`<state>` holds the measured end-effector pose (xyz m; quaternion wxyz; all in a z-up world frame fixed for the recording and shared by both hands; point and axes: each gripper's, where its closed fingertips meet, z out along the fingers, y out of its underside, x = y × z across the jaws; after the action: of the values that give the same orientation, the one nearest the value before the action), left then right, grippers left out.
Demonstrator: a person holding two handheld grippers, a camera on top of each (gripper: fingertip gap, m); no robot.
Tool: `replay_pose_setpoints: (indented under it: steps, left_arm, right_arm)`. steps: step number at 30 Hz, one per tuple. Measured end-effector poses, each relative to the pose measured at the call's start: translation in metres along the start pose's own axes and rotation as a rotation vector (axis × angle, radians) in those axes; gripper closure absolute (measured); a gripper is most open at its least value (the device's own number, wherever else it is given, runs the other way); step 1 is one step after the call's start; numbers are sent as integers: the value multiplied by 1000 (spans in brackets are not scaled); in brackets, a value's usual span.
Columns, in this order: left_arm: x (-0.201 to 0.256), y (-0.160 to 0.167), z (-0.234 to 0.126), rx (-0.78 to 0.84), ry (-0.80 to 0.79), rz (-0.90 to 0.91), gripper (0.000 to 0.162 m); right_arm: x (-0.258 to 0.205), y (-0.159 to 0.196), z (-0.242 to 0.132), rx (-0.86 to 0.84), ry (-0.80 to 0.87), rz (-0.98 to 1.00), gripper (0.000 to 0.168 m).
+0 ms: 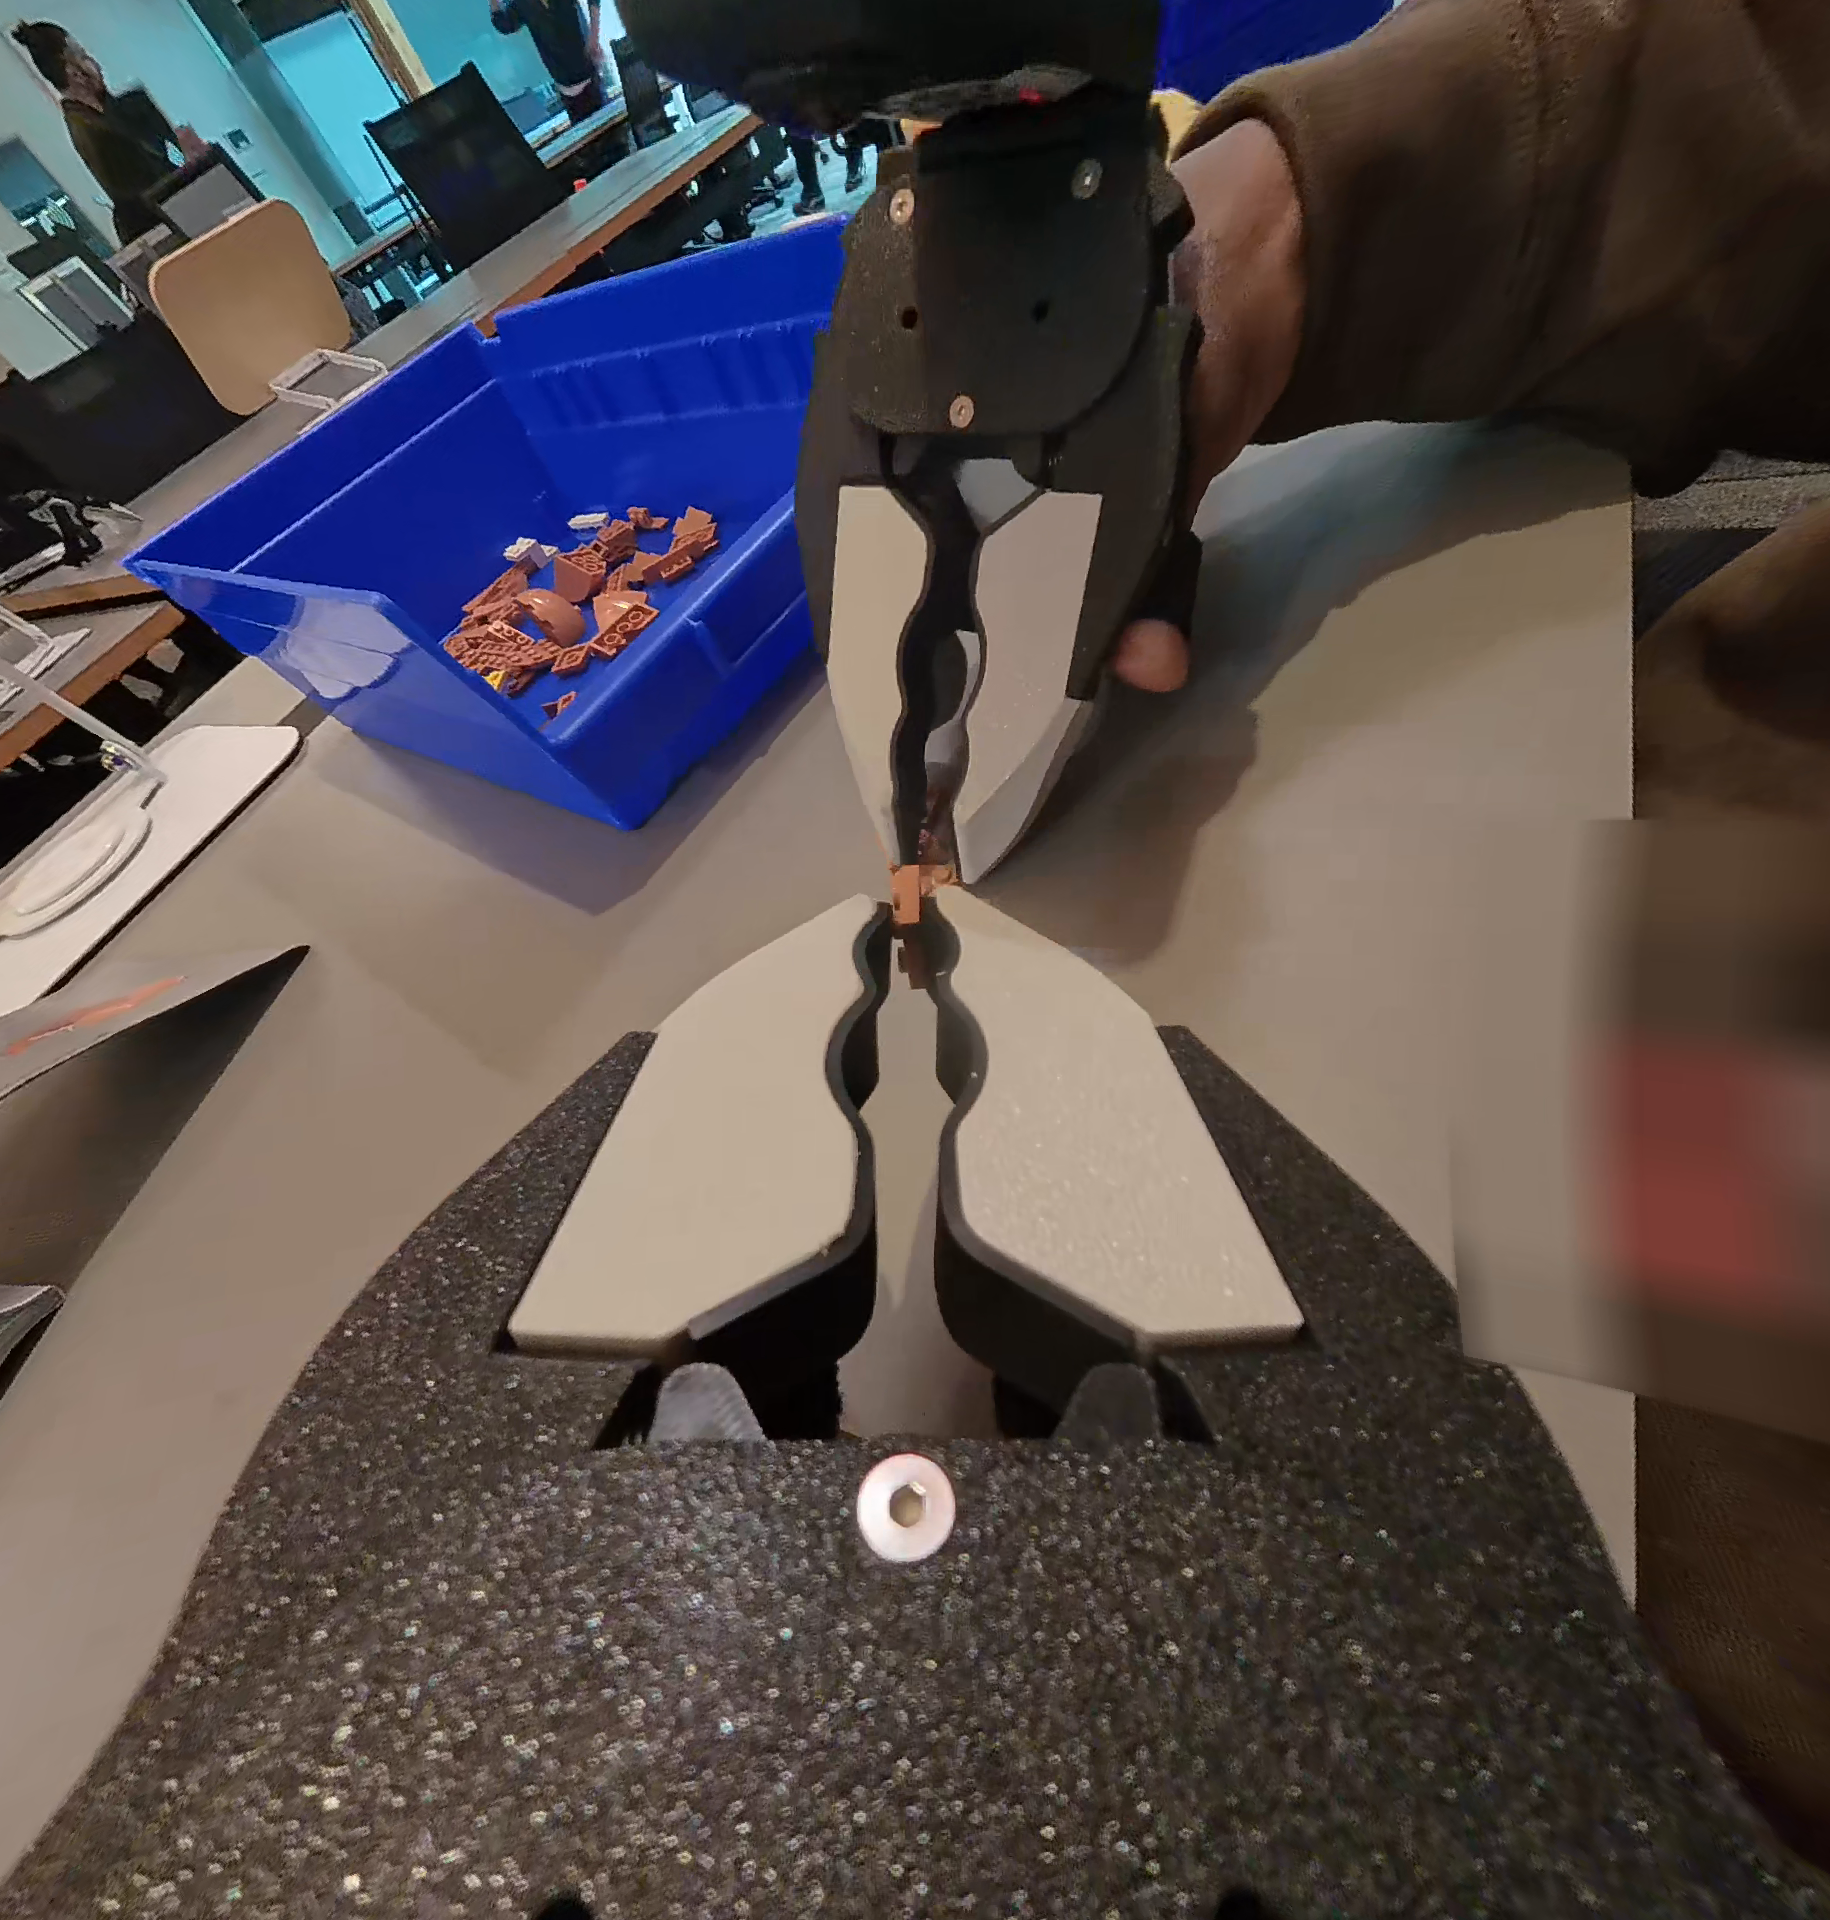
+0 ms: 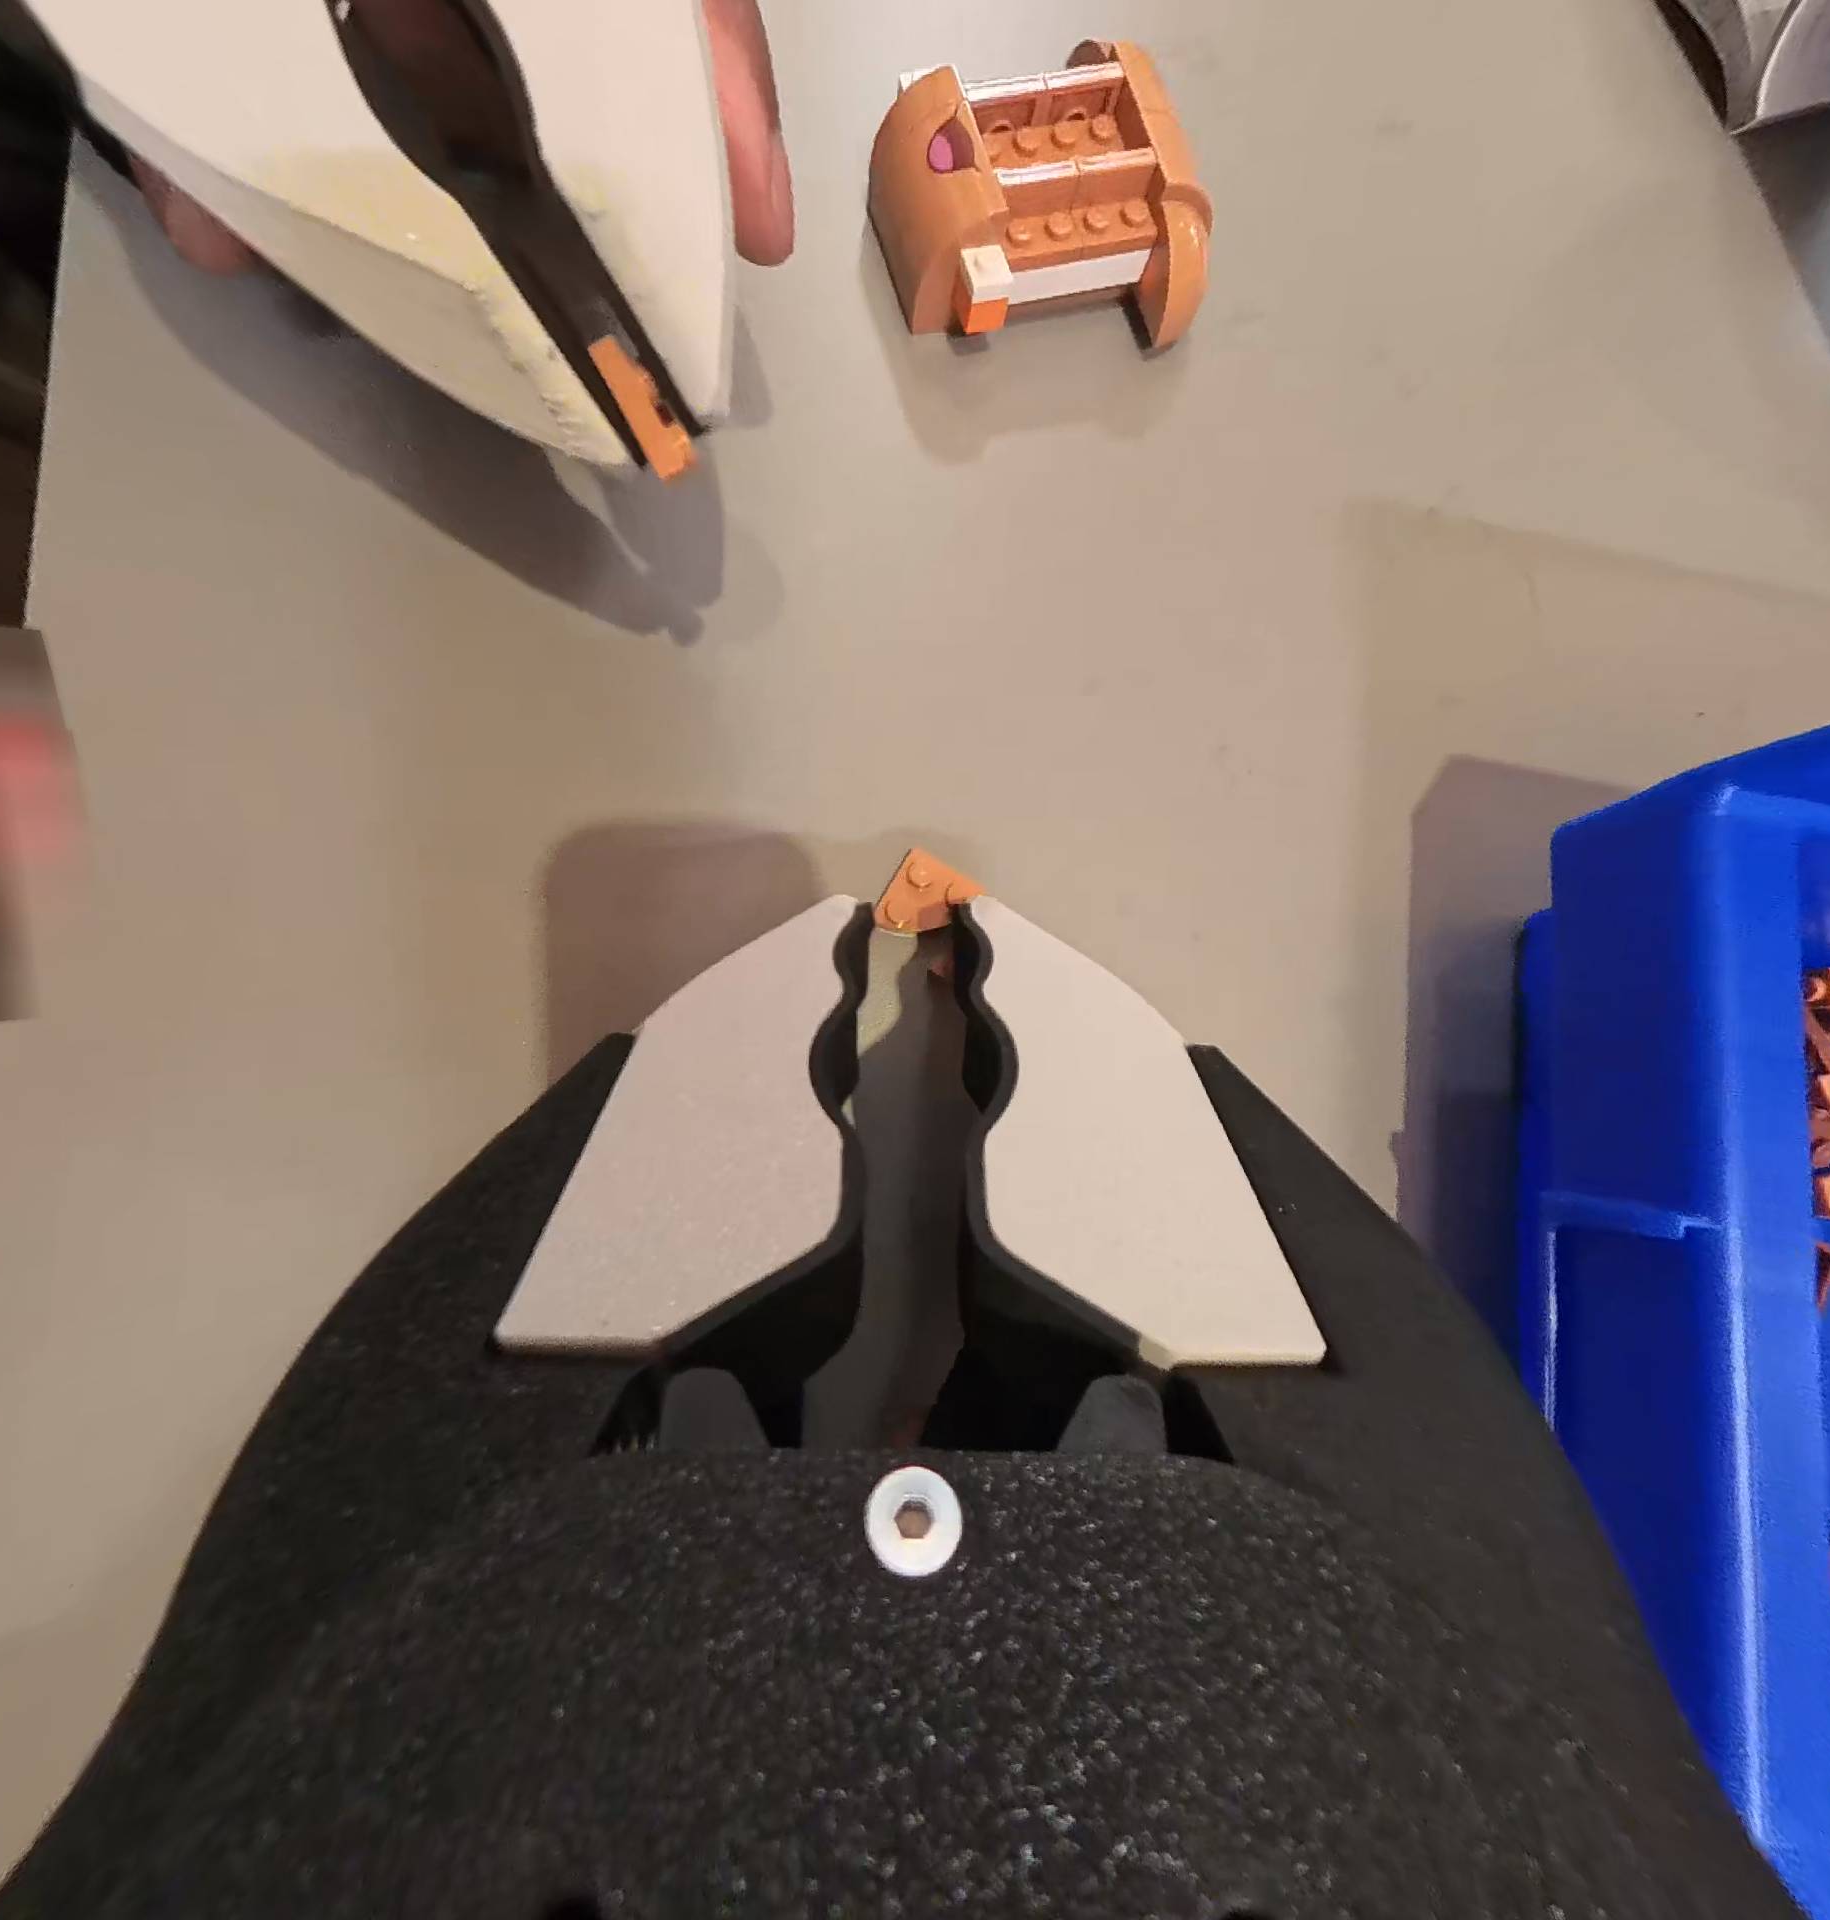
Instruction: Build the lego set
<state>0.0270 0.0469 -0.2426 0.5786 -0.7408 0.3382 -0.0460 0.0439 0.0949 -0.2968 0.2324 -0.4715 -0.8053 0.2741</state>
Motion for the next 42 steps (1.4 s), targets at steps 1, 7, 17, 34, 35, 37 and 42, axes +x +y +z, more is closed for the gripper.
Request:
replay_pose_setpoints:
  steps: [1,7,17,34,35,37,42]
  left_arm:
    - [0,0,0,-1,0,0,157]
    - [0,-1,0,3,0,-3,157]
    - [1,-2,-1,11,4,-4,157]
    - [21,-22,-8,128,-65,459,157]
    - [22,-21,-8,125,-62,480,157]
    - [24,-17,-7,113,-61,522,157]
    - [31,-22,-8,150,-77,610,155]
  right_arm:
    - [2,0,0,-3,2,11,150]
    - [6,0,2,-17,-20,24,141]
    - [3,-2,5,-6,-71,73,150]
    - [-53,-49,-23,271,-437,131,150]
    - [-55,-50,-25,281,-458,136,150]
    - [-58,-53,-27,293,-484,137,150]
    - [-66,-55,-27,300,-533,133,151]
